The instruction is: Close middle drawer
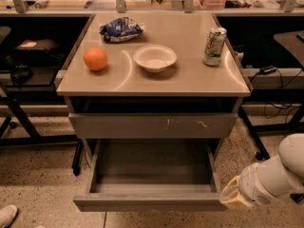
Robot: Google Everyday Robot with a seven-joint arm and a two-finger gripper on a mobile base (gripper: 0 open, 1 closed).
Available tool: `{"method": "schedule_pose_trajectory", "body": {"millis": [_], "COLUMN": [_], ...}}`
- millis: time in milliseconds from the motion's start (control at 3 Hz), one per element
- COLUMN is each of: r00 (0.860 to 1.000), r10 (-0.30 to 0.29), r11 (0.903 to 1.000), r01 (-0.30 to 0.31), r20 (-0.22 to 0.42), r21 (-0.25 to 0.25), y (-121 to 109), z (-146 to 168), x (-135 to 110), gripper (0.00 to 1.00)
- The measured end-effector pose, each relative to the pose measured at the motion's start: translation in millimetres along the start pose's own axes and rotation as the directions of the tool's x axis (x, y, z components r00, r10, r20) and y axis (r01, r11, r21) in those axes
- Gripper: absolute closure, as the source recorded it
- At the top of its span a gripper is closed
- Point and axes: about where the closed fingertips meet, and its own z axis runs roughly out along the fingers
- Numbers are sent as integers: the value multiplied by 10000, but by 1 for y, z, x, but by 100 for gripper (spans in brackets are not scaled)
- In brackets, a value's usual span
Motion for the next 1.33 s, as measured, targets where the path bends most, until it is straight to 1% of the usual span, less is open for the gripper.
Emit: {"method": "schedule_pose_trajectory", "body": {"millis": [333, 667, 1000, 1333], "r00": [9978, 9887, 9772, 9772], "r10": [567, 896, 994, 994], "r11": [9982, 9931, 9890, 9890], "r01": [-574, -979, -1178, -1178], "r20": [352, 1204, 1876, 1876], "r21": [198, 646, 895, 894], "y": [-4, -17, -32, -32], "z": [33, 74, 115, 115], "x": [36, 64, 80, 80], "gripper": [100, 100, 100, 100]}}
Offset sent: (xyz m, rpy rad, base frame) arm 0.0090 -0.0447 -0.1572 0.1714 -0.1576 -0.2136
